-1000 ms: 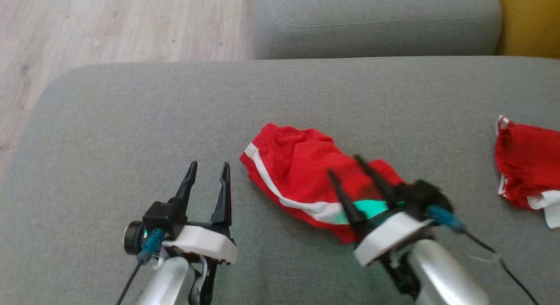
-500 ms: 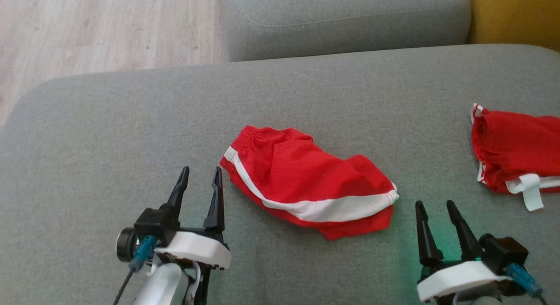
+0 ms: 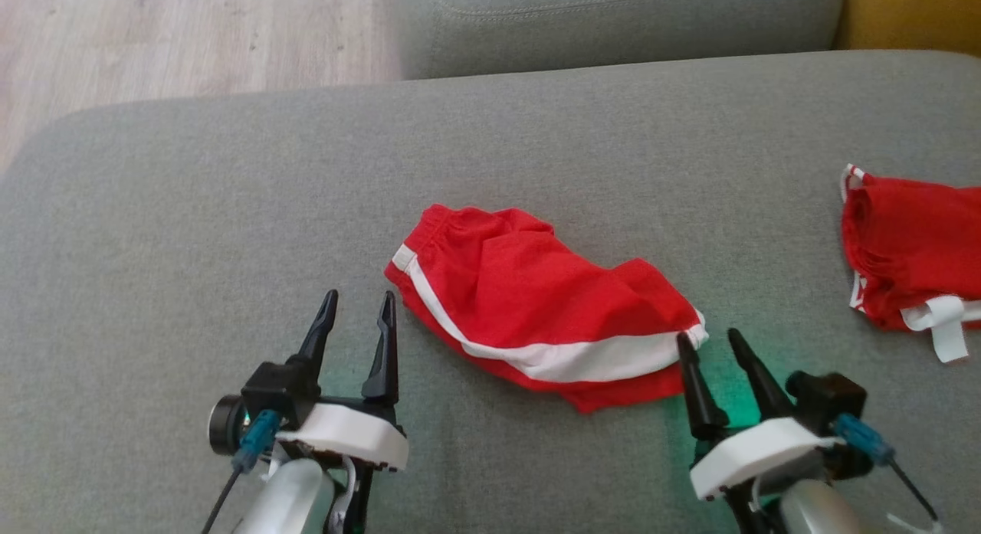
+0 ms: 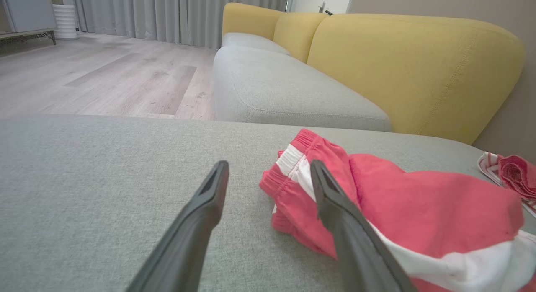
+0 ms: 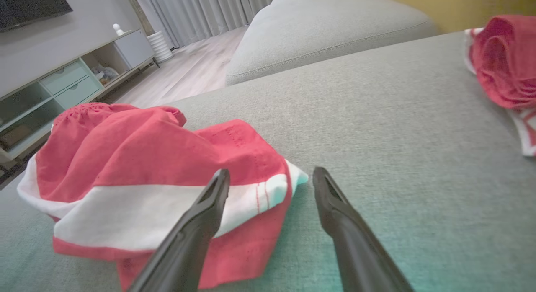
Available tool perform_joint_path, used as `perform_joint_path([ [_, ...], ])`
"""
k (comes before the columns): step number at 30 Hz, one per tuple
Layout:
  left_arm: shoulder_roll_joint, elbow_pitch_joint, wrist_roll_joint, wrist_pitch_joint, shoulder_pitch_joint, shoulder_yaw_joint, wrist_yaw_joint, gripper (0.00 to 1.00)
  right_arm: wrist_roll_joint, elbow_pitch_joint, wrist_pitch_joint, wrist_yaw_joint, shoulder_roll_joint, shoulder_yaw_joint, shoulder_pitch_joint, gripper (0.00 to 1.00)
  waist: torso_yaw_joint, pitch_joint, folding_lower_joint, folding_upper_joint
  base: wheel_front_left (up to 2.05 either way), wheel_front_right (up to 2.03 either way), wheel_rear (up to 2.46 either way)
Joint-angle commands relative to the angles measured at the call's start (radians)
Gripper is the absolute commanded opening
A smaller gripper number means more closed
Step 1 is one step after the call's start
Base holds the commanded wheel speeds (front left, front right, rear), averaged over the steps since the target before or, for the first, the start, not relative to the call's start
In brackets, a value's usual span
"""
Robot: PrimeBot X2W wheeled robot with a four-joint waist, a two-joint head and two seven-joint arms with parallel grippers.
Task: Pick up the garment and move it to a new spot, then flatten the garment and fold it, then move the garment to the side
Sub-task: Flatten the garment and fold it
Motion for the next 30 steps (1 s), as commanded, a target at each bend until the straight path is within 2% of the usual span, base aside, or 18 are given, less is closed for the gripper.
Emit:
perform_joint_path([
  [1,0.008,-0.025,0.011,-0.009,-0.051,0.026,0.002,1.00,0.008,-0.019,0.000,-0.001,-0.003,0.033,-0.039,1.00,0.004,0.004,-0.0001,0.0000,0.00,0.00,0.00],
  [13,0.011,-0.011,0.006,-0.009,-0.059,0.023,0.003,1.00,0.039,0.055,-0.007,-0.001,-0.003,0.081,-0.082,1.00,0.018,0.011,-0.0001,0.0000,0.00,0.00,0.00],
  [14,0.011,-0.010,0.006,-0.009,-0.060,0.023,0.004,1.00,0.039,0.057,-0.008,-0.001,-0.003,0.084,-0.084,0.95,0.018,0.011,-0.0001,0.0000,0.00,0.00,0.00],
  [15,0.010,-0.010,0.005,-0.009,-0.060,0.022,0.004,1.00,0.040,0.059,-0.009,-0.001,-0.003,0.085,-0.086,0.53,0.018,0.012,-0.0001,0.0000,0.00,0.00,0.00],
  [16,0.010,-0.009,0.005,-0.009,-0.060,0.021,0.004,1.00,0.041,0.060,-0.009,-0.001,-0.003,0.087,-0.088,0.21,0.018,0.012,-0.0001,0.0000,0.00,0.00,0.00],
  [17,0.010,-0.008,0.005,-0.009,-0.061,0.020,0.004,1.00,0.042,0.060,-0.010,-0.001,-0.003,0.090,-0.090,0.00,0.018,0.012,-0.0001,0.0000,0.00,0.00,0.00],
  [24,0.015,-0.003,0.001,-0.009,-0.063,0.021,0.007,1.00,0.024,0.052,-0.026,-0.001,-0.003,0.076,-0.093,0.00,0.013,0.010,-0.0001,0.0000,0.00,0.00,0.00],
  [30,0.022,-0.004,-0.003,-0.009,-0.057,0.028,0.011,1.00,0.004,0.013,-0.038,-0.001,-0.003,-0.005,-0.061,0.00,-0.002,-0.004,-0.0001,0.0000,0.00,0.00,0.00],
])
